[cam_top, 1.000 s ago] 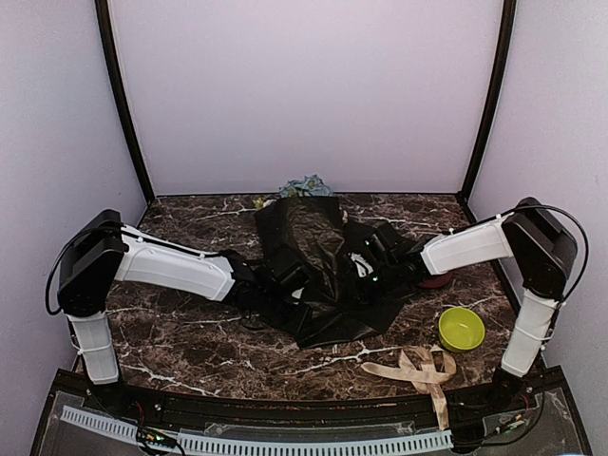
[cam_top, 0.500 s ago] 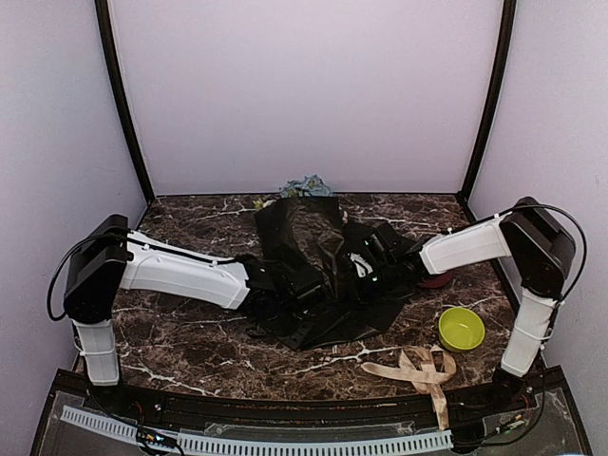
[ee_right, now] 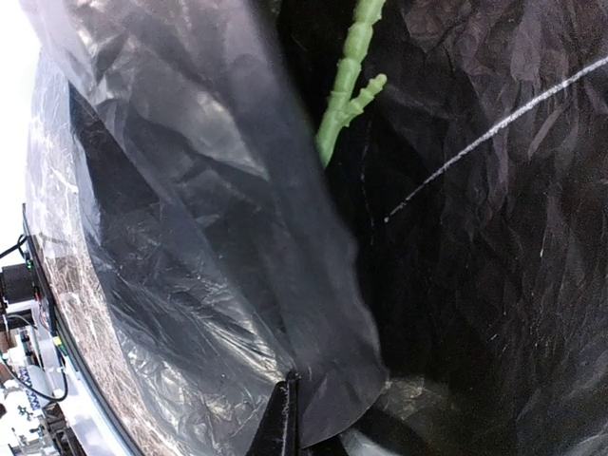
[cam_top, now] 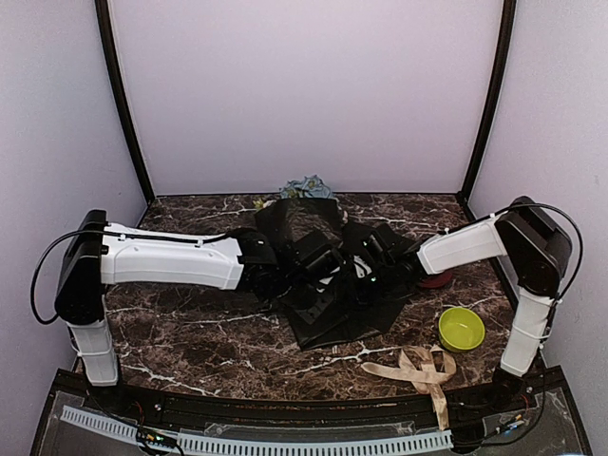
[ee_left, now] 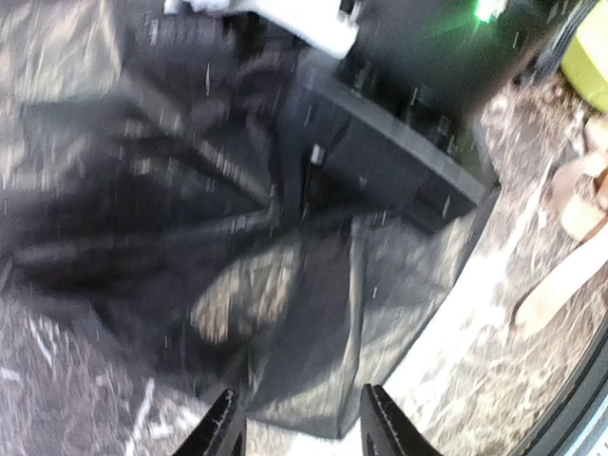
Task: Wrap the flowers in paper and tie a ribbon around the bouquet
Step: Press the fold line on the 2/3-folded wrapping paper, then pick up the right corner of the flattened wrapping paper from the center of the board, then fold the right corner of the flattened wrapping paper at the center of the board, then press the fold line on the folded bouquet.
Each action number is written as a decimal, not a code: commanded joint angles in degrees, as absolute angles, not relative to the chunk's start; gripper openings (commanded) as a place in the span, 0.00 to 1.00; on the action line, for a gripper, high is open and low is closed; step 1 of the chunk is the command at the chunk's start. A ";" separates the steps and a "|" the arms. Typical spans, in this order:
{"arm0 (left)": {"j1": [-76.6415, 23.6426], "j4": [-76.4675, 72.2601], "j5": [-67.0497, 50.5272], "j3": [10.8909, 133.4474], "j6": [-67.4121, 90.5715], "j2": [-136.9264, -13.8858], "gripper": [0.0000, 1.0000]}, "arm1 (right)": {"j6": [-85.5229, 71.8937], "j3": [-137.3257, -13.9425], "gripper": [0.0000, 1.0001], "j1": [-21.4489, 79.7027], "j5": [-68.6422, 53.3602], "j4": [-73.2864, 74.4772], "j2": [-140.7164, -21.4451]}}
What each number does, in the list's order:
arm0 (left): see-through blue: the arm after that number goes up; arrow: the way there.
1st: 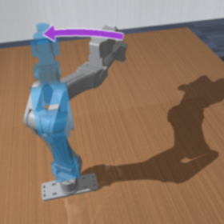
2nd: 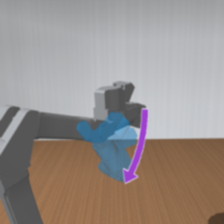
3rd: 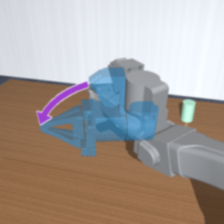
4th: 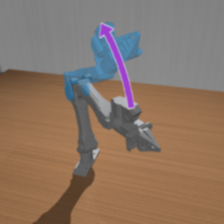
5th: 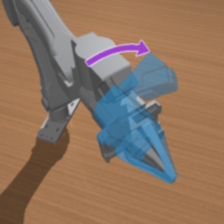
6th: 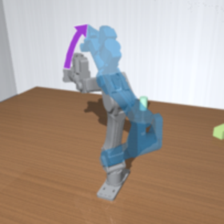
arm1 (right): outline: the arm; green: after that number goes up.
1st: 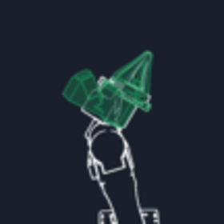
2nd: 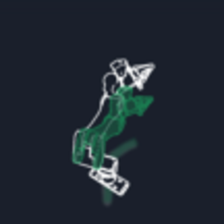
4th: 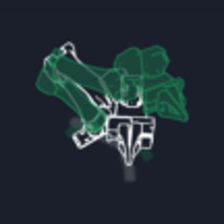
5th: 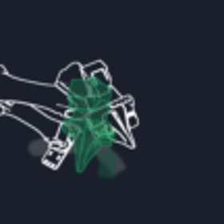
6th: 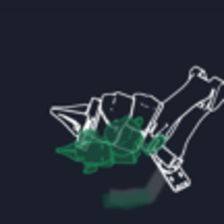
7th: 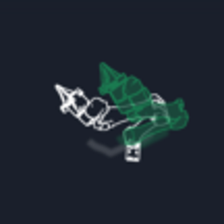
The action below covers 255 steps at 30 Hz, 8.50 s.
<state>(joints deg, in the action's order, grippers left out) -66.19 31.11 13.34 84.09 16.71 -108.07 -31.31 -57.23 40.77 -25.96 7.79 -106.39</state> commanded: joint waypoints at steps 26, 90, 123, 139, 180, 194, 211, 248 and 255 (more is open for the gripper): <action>-58.77 25.10 -4.74 81.00 12.22 -120.58 0.38 | -39.77 -56.25 0.13 40.31 -22.21 8.32 -98.69; -57.76 23.24 -7.44 77.96 13.16 -118.38 0.36 | -32.16 -58.62 0.00 40.18 -27.11 -0.44 -88.75; -53.44 -10.17 -20.29 55.18 19.48 -98.02 0.44 | -40.32 -56.54 0.00 40.17 -35.96 -17.89 -110.63; -43.33 -7.96 -11.51 46.36 40.27 -97.88 0.39 | -35.10 -61.14 0.00 42.35 -29.49 -7.35 -107.46; -42.29 -7.40 -10.72 48.35 29.69 -84.88 0.64 | -34.82 -74.17 0.00 50.54 -25.52 -7.86 -123.58; -39.31 -5.24 -3.13 56.71 28.14 -94.12 0.65 | -34.03 -74.12 0.00 50.54 -25.35 -7.00 -122.81; -34.32 -9.83 -9.34 58.93 23.13 -98.87 0.11 | -32.42 -74.18 0.04 50.63 -25.05 -4.91 -121.77; -21.90 -8.15 -24.99 63.46 29.84 -111.27 0.00 | -14.80 -65.45 0.28 55.59 -15.77 6.32 -101.89; -21.81 -8.52 -25.62 63.24 29.79 -111.27 0.00 | -15.35 -76.11 0.15 56.07 -18.10 4.93 -112.83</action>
